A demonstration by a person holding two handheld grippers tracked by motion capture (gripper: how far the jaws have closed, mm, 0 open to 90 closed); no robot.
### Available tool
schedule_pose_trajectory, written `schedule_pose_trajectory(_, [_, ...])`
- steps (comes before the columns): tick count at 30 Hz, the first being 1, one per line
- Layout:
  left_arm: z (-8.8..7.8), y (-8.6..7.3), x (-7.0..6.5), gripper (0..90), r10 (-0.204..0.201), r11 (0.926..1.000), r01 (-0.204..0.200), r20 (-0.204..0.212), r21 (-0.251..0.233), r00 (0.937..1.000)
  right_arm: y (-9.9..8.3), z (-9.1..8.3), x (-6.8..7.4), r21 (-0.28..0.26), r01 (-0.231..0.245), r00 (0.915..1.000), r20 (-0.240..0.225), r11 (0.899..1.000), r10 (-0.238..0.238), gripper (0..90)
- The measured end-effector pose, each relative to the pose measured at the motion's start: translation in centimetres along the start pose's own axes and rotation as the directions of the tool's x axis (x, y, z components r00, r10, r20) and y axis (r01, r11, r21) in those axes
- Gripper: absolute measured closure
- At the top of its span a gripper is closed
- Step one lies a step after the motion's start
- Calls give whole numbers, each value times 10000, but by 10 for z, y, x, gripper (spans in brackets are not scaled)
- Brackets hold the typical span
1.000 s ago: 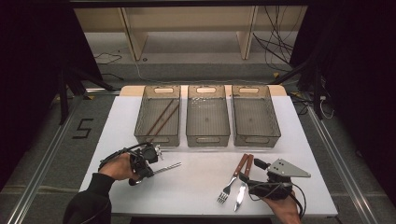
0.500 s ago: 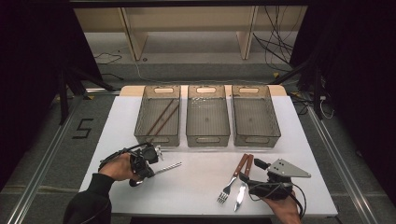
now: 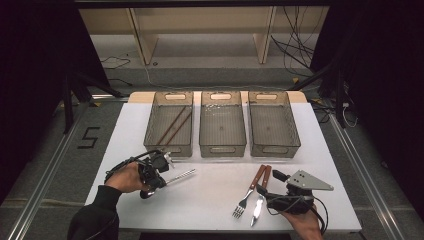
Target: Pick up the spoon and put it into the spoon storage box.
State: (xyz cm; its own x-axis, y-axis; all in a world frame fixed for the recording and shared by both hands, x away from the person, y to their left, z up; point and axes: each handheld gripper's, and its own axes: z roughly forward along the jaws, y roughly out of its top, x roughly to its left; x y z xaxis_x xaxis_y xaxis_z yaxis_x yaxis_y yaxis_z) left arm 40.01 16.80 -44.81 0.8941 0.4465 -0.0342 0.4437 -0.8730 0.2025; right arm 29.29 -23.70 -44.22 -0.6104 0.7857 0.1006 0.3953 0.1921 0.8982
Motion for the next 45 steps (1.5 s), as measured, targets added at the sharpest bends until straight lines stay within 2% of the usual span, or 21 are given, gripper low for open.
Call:
schedule_pose_trajectory(5, [-12,2,0,858,-361,9976,364,66,-586,9993,0,0,0,-5,-30,10000,4,10000,30,258])
schedule_pose_trajectory(6, [-15,3,-1,857,-540,9955,541,30,-781,9985,0,0,0,-4,-29,10000,6,10000,29,257])
schedule_pose_trajectory(11, [-32,9,-3,858,-802,9831,789,-10,-1652,9968,0,0,0,-19,-41,10000,-1,10000,41,258])
schedule_pose_trajectory(13, [-37,11,-2,858,-848,9740,853,113,-2097,9963,0,0,0,-13,-56,10000,-5,10000,56,258])
schedule_pose_trajectory(15, [-42,13,0,858,-1112,9626,1097,81,-2478,9938,0,0,-1,-16,-53,10000,-6,10000,53,257])
schedule_pose_trajectory(19, [-50,19,2,858,-1459,9382,1470,271,-3132,9889,0,1,-1,-20,-59,10000,-17,10000,59,257])
schedule_pose_trajectory(21, [-54,24,3,858,-1466,9341,1477,280,-3251,9888,0,1,-1,-20,-75,10000,-20,10000,75,257])
schedule_pose_trajectory(25, [-59,37,5,858,-1600,9120,1622,373,-3767,9864,0,2,-1,-26,-67,10000,-50,10000,67,257])
schedule_pose_trajectory(27, [-60,43,7,857,-1614,9059,1626,361,-3909,9862,0,2,-1,-32,-55,10000,-59,10000,55,258])
schedule_pose_trajectory(29, [-60,48,8,858,-1720,8925,1715,366,-4172,9844,0,2,-1,-43,-52,10000,-61,10000,52,258])
schedule_pose_trajectory(30, [-61,51,10,857,-1715,8890,1726,411,-4242,9843,0,2,-2,-46,-63,10000,-60,10000,63,258])
schedule_pose_trajectory(31, [-62,54,10,858,-1780,8823,1780,412,-4357,9832,0,2,-2,-43,-73,10000,-61,10000,73,257])
schedule_pose_trajectory(33, [-65,61,11,857,-1743,8767,1732,391,-4488,9839,0,1,-2,-23,-83,10000,-49,10000,83,258])
schedule_pose_trajectory(34, [-66,64,12,857,-1736,8712,1760,479,-4583,9837,0,1,-2,-29,-91,9999,-54,10000,90,258])
schedule_pose_trajectory(40, [-75,84,19,858,-1727,8538,1735,474,-4908,9838,0,1,-2,-43,-90,9999,-63,10000,90,257])
schedule_pose_trajectory(41, [-76,87,21,857,-1812,8449,1838,546,-5024,9819,0,1,-2,-43,-88,9999,-64,10000,87,257])
schedule_pose_trajectory(42, [-77,89,23,858,-1866,8406,1876,535,-5081,9810,0,1,-2,-47,-87,9999,-68,10000,86,258])
schedule_pose_trajectory(45, [-79,99,28,858,-1943,8359,1934,527,-5136,9795,0,1,-2,-50,-76,9999,-73,10000,75,257])
